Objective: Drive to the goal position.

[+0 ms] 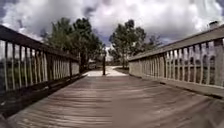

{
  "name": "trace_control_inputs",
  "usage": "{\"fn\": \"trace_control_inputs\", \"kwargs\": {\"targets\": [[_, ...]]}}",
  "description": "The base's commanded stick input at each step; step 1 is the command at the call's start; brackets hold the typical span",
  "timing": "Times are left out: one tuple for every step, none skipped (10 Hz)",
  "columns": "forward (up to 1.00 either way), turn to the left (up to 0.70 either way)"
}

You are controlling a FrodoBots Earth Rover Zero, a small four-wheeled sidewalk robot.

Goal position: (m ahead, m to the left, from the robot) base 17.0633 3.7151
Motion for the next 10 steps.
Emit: {"fn": "trace_control_inputs", "kwargs": {"targets": [[0.85, 0.0], [0.85, 0.0], [0.85, 0.0], [0.85, 0.0], [0.85, -0.3], [0.85, -0.34], [0.85, -0.34], [0.85, -0.34], [0.85, -0.34], [0.85, -0.26]]}}
